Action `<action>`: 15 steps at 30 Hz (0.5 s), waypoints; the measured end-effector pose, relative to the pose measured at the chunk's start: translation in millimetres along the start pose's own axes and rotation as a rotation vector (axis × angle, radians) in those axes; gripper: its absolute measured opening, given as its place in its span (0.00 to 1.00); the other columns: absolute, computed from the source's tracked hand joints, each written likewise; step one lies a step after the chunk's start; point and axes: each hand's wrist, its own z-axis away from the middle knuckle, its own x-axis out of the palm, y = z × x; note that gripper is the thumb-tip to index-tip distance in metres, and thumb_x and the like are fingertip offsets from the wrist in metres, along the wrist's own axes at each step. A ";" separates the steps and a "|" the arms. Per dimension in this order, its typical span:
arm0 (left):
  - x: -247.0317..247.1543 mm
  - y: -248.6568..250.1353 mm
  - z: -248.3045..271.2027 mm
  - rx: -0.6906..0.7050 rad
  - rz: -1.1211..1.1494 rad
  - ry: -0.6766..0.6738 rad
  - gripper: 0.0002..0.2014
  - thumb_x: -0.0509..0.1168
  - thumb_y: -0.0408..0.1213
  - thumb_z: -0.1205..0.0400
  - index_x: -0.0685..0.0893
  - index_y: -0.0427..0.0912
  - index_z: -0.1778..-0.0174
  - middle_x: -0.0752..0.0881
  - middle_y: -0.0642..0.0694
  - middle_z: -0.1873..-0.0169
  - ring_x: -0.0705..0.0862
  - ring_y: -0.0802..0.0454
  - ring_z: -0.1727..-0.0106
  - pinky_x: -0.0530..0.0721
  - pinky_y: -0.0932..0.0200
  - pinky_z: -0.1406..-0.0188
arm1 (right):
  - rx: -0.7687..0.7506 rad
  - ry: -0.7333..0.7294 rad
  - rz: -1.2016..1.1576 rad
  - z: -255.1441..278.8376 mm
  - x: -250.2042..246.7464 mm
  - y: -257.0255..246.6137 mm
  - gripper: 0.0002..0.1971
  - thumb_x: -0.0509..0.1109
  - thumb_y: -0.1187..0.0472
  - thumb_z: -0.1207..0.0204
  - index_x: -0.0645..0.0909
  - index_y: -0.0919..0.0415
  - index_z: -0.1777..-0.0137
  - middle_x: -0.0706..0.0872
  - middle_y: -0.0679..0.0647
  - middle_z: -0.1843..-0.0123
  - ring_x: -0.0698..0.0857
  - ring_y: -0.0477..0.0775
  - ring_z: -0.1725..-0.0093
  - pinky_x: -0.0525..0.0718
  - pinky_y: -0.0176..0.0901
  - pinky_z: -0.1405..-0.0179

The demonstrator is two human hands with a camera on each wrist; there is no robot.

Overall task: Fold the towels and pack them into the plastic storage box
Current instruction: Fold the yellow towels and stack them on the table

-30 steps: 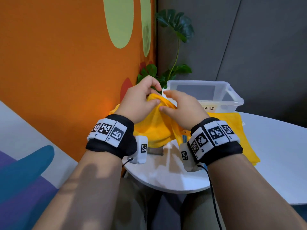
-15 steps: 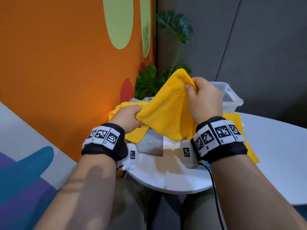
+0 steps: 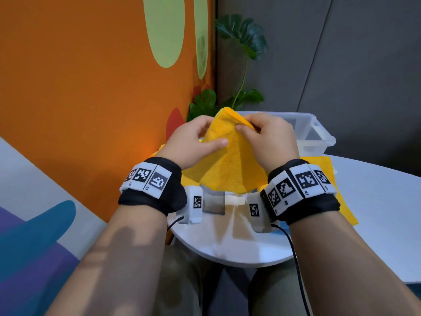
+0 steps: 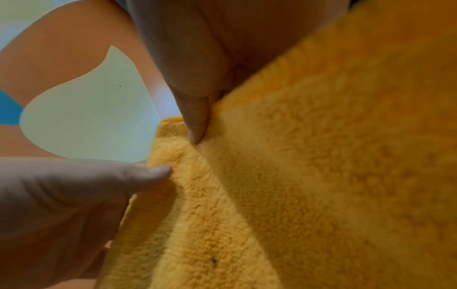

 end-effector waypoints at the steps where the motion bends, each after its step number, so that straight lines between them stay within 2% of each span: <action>1: 0.8 0.6 -0.8 -0.003 -0.058 0.000 0.12 0.71 0.46 0.21 0.82 0.50 0.43 0.88 0.52 0.48 0.85 0.54 0.45 0.83 0.50 0.43 | -0.003 -0.013 -0.018 0.3 -0.2 -1.1 0.09 0.66 0.49 0.21 0.87 0.45 0.48 0.88 0.43 0.56 0.84 0.50 0.51 0.82 0.55 0.46; 4: -0.4 1.9 -0.4 -0.001 -0.132 0.018 0.09 0.67 0.43 0.17 0.84 0.41 0.48 0.89 0.45 0.52 0.86 0.47 0.50 0.82 0.40 0.46 | -0.025 -0.057 -0.015 1.5 0.5 -1.1 0.06 0.66 0.47 0.21 0.83 0.43 0.50 0.85 0.40 0.58 0.83 0.47 0.53 0.83 0.53 0.48; 6: -3.5 5.1 2.2 0.001 -0.112 0.012 0.09 0.66 0.40 0.16 0.85 0.38 0.48 0.88 0.43 0.53 0.86 0.47 0.51 0.82 0.41 0.47 | 0.008 -0.111 0.042 0.6 1.8 4.5 0.08 0.66 0.44 0.23 0.80 0.43 0.48 0.85 0.42 0.54 0.83 0.49 0.51 0.83 0.55 0.46; 8: -8.4 7.5 4.3 0.004 -0.117 0.009 0.08 0.65 0.39 0.16 0.85 0.38 0.50 0.88 0.42 0.53 0.85 0.47 0.52 0.82 0.46 0.48 | 0.096 -0.236 0.150 0.5 2.7 11.8 0.14 0.67 0.43 0.24 0.79 0.47 0.42 0.85 0.46 0.51 0.82 0.51 0.49 0.83 0.54 0.47; 10: -14.7 8.9 5.6 0.004 -0.128 0.013 0.08 0.64 0.38 0.16 0.84 0.37 0.50 0.88 0.41 0.53 0.85 0.46 0.52 0.80 0.48 0.49 | 0.158 -0.351 0.257 2.5 3.4 16.9 0.10 0.66 0.45 0.23 0.80 0.51 0.51 0.84 0.49 0.57 0.81 0.54 0.55 0.81 0.48 0.57; 12: -20.1 8.6 6.3 0.000 -0.130 0.011 0.07 0.64 0.38 0.16 0.85 0.39 0.51 0.88 0.42 0.53 0.85 0.46 0.51 0.81 0.47 0.48 | 0.187 -0.398 0.299 4.7 5.2 20.7 0.12 0.65 0.50 0.21 0.75 0.52 0.65 0.79 0.50 0.67 0.79 0.54 0.62 0.72 0.42 0.68; 13: -22.1 8.5 6.8 -0.005 -0.137 0.007 0.07 0.64 0.38 0.15 0.85 0.39 0.51 0.88 0.42 0.53 0.85 0.46 0.52 0.81 0.47 0.48 | 0.199 -0.403 0.311 5.4 5.6 21.3 0.14 0.64 0.52 0.20 0.72 0.52 0.68 0.77 0.51 0.68 0.77 0.53 0.65 0.69 0.41 0.71; 15: -25.1 7.2 8.1 -0.026 -0.139 0.000 0.07 0.64 0.38 0.15 0.85 0.40 0.51 0.89 0.42 0.53 0.86 0.46 0.52 0.82 0.45 0.48 | 0.218 -0.383 0.318 5.2 5.4 22.5 0.15 0.63 0.54 0.20 0.71 0.51 0.69 0.76 0.51 0.69 0.76 0.52 0.67 0.69 0.41 0.69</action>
